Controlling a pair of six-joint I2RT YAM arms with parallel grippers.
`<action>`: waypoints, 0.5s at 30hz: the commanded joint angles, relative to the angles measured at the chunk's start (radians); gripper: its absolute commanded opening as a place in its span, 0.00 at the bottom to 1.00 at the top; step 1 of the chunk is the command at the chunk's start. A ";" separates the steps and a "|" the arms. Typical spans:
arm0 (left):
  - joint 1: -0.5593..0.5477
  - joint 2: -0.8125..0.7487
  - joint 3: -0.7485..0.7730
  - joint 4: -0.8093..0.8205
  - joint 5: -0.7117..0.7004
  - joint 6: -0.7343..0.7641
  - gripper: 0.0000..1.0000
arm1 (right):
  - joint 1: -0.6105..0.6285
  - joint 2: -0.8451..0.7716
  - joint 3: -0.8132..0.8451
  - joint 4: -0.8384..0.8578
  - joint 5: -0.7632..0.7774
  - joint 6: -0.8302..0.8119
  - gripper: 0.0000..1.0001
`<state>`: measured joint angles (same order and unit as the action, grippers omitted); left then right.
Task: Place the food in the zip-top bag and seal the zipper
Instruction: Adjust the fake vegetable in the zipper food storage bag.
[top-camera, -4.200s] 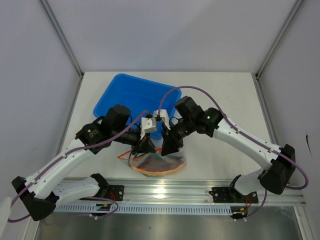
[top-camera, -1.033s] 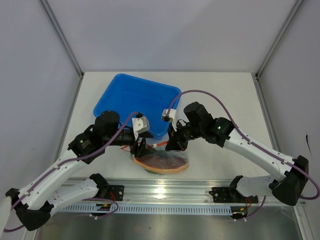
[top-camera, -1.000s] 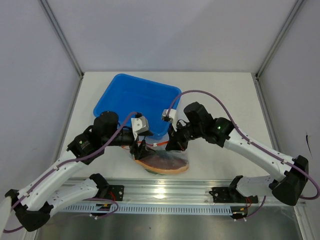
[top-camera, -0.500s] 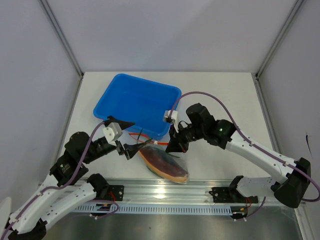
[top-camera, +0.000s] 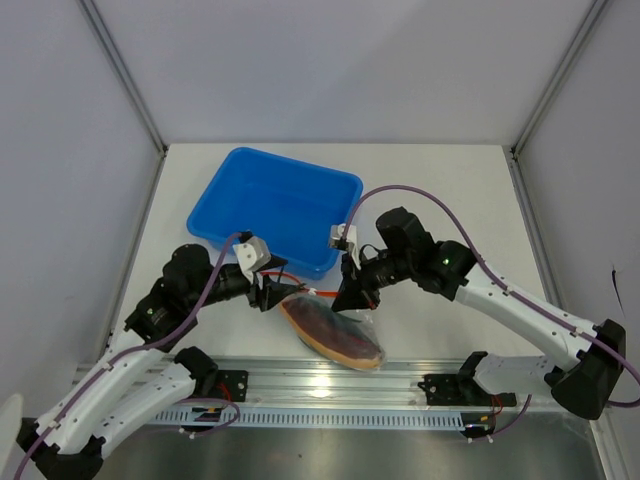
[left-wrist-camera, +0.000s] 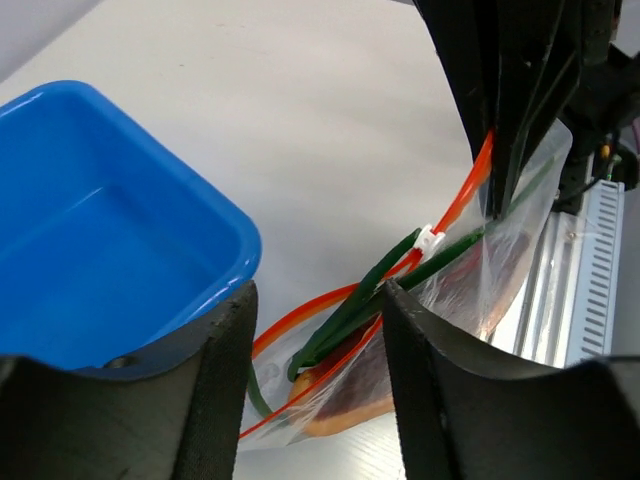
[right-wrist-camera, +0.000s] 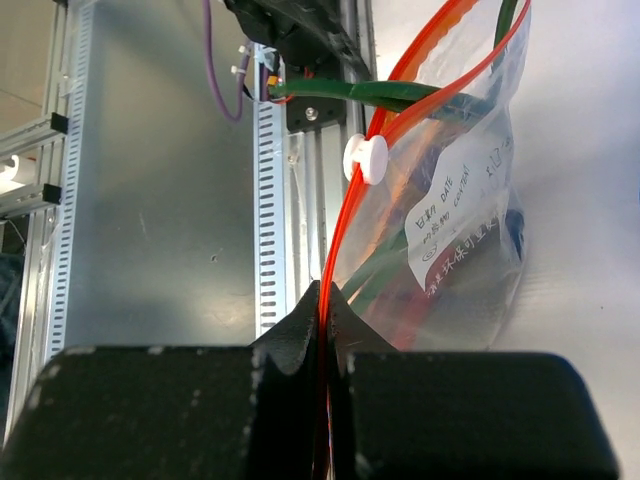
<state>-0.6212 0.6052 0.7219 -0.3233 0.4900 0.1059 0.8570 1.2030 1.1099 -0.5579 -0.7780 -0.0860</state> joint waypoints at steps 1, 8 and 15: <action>0.011 0.011 0.008 0.052 0.136 0.014 0.52 | -0.004 -0.051 0.007 0.050 -0.061 -0.012 0.00; 0.009 -0.013 -0.010 0.075 0.170 0.017 0.51 | -0.006 -0.051 0.013 0.046 -0.075 -0.012 0.00; 0.011 -0.015 -0.022 0.075 0.217 0.015 0.47 | -0.004 -0.051 0.013 0.044 -0.078 -0.012 0.00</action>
<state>-0.6193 0.5892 0.7116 -0.2848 0.6476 0.1127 0.8551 1.1797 1.1095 -0.5568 -0.8211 -0.0864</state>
